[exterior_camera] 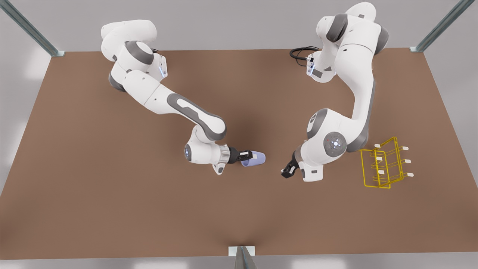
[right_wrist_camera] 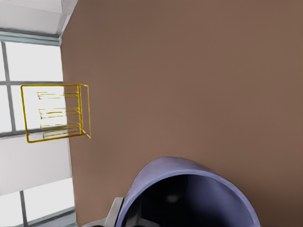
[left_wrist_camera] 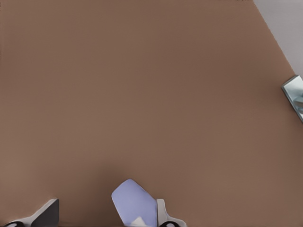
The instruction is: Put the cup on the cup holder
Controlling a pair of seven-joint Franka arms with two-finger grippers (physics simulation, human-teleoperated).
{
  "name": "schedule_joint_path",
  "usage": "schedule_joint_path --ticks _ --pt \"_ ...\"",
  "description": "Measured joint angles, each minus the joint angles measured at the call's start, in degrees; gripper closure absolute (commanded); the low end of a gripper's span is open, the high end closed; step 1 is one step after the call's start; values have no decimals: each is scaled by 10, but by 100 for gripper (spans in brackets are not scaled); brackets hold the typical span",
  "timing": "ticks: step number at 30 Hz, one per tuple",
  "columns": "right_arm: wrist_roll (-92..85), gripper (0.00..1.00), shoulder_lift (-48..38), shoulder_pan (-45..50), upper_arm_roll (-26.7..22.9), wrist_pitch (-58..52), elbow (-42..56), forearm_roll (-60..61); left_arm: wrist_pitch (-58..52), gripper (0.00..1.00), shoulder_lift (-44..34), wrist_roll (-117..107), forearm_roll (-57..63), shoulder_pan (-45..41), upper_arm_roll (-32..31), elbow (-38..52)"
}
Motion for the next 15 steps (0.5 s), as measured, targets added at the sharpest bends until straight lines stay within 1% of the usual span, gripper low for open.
schedule_joint_path --ticks 4,5,6,10,15 --pt "3 79 26 24 -2 10 33 -2 22 0 8 -101 26 -17 0 -2" --pt "3 37 30 25 -2 11 36 -6 26 0 9 -123 31 -20 0 -4" --pt "4 0 34 24 -2 12 37 -14 29 0 16 -145 36 -26 0 -6" --pt "8 0 39 21 -2 13 38 -31 42 0 32 -228 51 -40 0 -8" --pt "13 0 39 22 -3 13 38 -38 70 0 48 -310 66 -37 0 -17"
